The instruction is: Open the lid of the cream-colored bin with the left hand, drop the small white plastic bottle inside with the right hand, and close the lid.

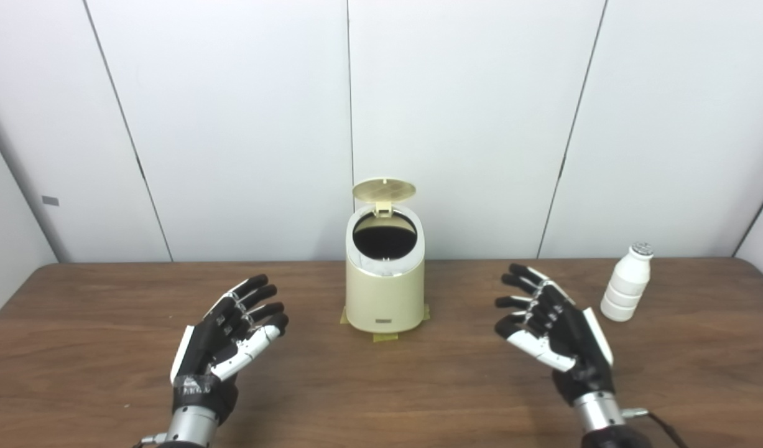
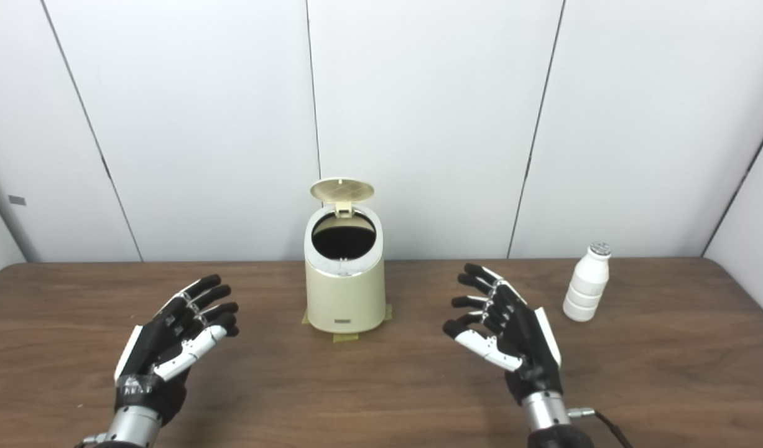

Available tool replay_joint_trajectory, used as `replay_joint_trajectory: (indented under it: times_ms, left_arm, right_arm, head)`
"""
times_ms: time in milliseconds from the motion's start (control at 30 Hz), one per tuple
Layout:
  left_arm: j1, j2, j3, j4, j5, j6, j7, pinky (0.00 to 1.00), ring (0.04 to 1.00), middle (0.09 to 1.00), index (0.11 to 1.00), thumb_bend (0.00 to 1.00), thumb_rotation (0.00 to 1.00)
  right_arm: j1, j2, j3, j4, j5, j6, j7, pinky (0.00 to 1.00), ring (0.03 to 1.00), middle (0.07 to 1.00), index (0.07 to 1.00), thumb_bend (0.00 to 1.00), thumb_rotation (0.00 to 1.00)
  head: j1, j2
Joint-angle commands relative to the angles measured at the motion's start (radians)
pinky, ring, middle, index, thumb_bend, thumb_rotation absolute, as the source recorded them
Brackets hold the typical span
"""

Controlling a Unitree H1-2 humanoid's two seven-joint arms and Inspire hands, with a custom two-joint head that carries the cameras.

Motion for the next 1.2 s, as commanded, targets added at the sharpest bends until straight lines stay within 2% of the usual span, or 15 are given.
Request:
replay_joint_trajectory:
  times_ms: [0, 67, 133, 233, 333, 400, 500, 633, 700, 833, 967, 1167]
  left_arm:
    - [-0.033, 0.015, -0.002, -0.004, -0.014, -0.044, -0.018, 0.57, 0.714, 0.77, 0.785, 0.66, 0.02]
    - [-0.033, 0.023, 0.001, 0.0, -0.02, -0.048, -0.021, 0.57, 0.709, 0.769, 0.783, 0.66, 0.02]
    - [-0.035, 0.037, 0.004, 0.015, -0.033, -0.061, -0.034, 0.57, 0.708, 0.77, 0.782, 0.64, 0.01]
    - [-0.036, 0.057, 0.01, 0.031, -0.041, -0.074, -0.048, 0.57, 0.715, 0.776, 0.783, 0.63, 0.0]
    - [-0.036, 0.077, 0.015, 0.045, -0.045, -0.083, -0.062, 0.61, 0.733, 0.791, 0.802, 0.61, 0.0]
    - [-0.035, 0.085, 0.016, 0.051, -0.046, -0.084, -0.063, 0.61, 0.742, 0.8, 0.812, 0.59, 0.0]
    - [-0.036, 0.092, 0.015, 0.057, -0.033, -0.083, -0.053, 0.62, 0.751, 0.811, 0.818, 0.53, 0.0]
    - [-0.045, 0.107, 0.025, 0.1, -0.06, -0.107, -0.079, 0.63, 0.769, 0.813, 0.814, 0.54, 0.0]
    - [-0.049, 0.11, 0.029, 0.106, -0.067, -0.109, -0.087, 0.65, 0.778, 0.814, 0.806, 0.54, 0.0]
    - [-0.048, 0.117, 0.027, 0.108, -0.054, -0.122, -0.093, 0.63, 0.756, 0.808, 0.803, 0.5, 0.0]
    - [-0.045, 0.118, 0.026, 0.103, -0.057, -0.12, -0.091, 0.6, 0.734, 0.791, 0.797, 0.47, 0.0]
    - [-0.043, 0.115, 0.025, 0.095, -0.068, -0.106, -0.092, 0.58, 0.721, 0.771, 0.779, 0.49, 0.0]
  right_arm:
    - [-0.089, -0.053, -0.021, -0.1, -0.026, 0.024, -0.012, 0.52, 0.65, 0.777, 0.776, 0.77, 0.21]
    - [-0.119, -0.104, -0.029, -0.159, -0.066, 0.09, -0.015, 0.54, 0.665, 0.789, 0.787, 0.75, 0.14]
    - [-0.161, -0.17, -0.041, -0.176, -0.099, 0.118, -0.009, 0.59, 0.674, 0.797, 0.803, 0.75, 0.09]
    - [-0.213, -0.252, -0.066, -0.171, -0.116, 0.163, -0.001, 0.63, 0.682, 0.786, 0.79, 0.78, 0.08]
    - [-0.241, -0.319, -0.081, -0.165, -0.165, 0.2, -0.006, 0.65, 0.718, 0.799, 0.802, 0.8, 0.15]
    - [-0.25, -0.344, -0.085, -0.162, -0.188, 0.223, -0.012, 0.68, 0.749, 0.814, 0.81, 0.8, 0.18]
    - [-0.262, -0.368, -0.089, -0.14, -0.218, 0.238, -0.023, 0.7, 0.801, 0.848, 0.816, 0.79, 0.2]
    - [-0.274, -0.382, -0.11, -0.104, -0.222, 0.263, -0.028, 0.76, 0.871, 0.885, 0.826, 0.82, 0.23]
    - [-0.275, -0.394, -0.115, -0.065, -0.224, 0.253, -0.029, 0.8, 0.892, 0.907, 0.844, 0.83, 0.23]
    - [-0.272, -0.418, -0.121, 0.007, -0.209, 0.245, -0.01, 0.8, 0.908, 0.932, 0.887, 0.87, 0.31]
    - [-0.259, -0.427, -0.124, 0.061, -0.17, 0.272, 0.021, 0.83, 0.927, 0.955, 0.908, 0.91, 0.33]
    - [-0.232, -0.407, -0.131, 0.117, -0.122, 0.289, 0.035, 0.85, 0.921, 0.961, 0.952, 0.89, 0.22]
  head:
    - [-0.016, -0.005]
    - [-0.042, -0.012]
    - [-0.087, -0.026]
    - [-0.137, -0.041]
    - [-0.208, -0.064]
    - [-0.23, -0.073]
    - [-0.274, -0.09]
    - [-0.301, -0.101]
    - [-0.305, -0.102]
    - [-0.307, -0.102]
    - [-0.306, -0.097]
    - [-0.301, -0.093]
